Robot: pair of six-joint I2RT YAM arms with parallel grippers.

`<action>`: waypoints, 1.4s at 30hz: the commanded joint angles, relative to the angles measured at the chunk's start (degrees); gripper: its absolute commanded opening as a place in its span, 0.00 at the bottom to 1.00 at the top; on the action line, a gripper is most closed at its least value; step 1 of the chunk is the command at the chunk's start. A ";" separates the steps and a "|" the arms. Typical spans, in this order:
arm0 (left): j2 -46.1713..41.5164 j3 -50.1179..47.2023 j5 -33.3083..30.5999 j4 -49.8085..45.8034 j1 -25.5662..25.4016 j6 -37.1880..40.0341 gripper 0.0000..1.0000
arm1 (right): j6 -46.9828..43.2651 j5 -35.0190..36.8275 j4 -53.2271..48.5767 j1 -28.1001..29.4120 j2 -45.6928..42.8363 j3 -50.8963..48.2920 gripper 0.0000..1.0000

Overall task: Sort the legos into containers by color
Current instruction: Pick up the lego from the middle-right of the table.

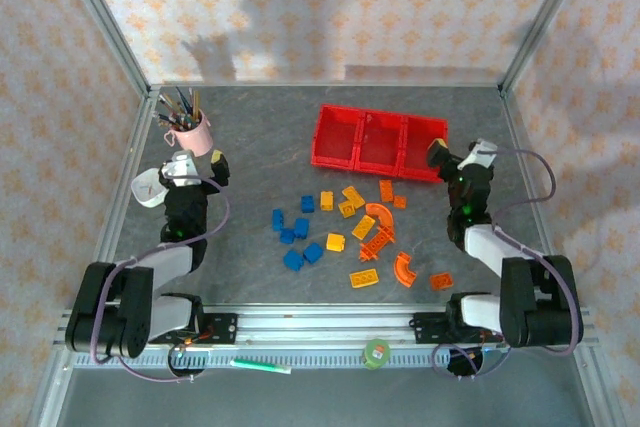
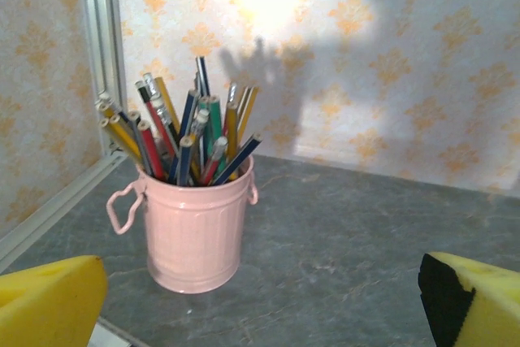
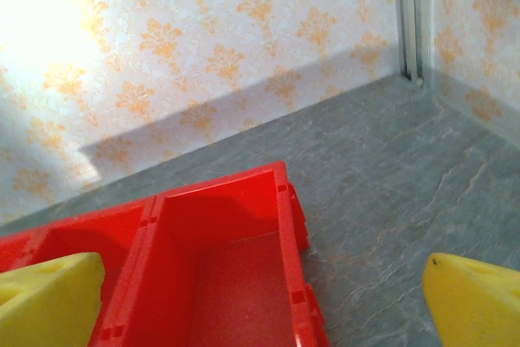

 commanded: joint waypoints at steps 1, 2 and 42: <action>-3.28 2.03 2.31 -5.63 0.48 -7.71 1.00 | 12.79 0.79 -12.98 0.11 -1.98 3.53 1.00; -4.49 2.57 1.08 -8.04 0.48 -11.80 1.00 | 15.71 0.86 -16.19 -0.02 -1.99 4.37 1.00; -12.29 13.88 7.28 -45.46 -23.34 -35.38 0.99 | 12.89 -2.24 -60.04 17.58 7.87 21.08 0.99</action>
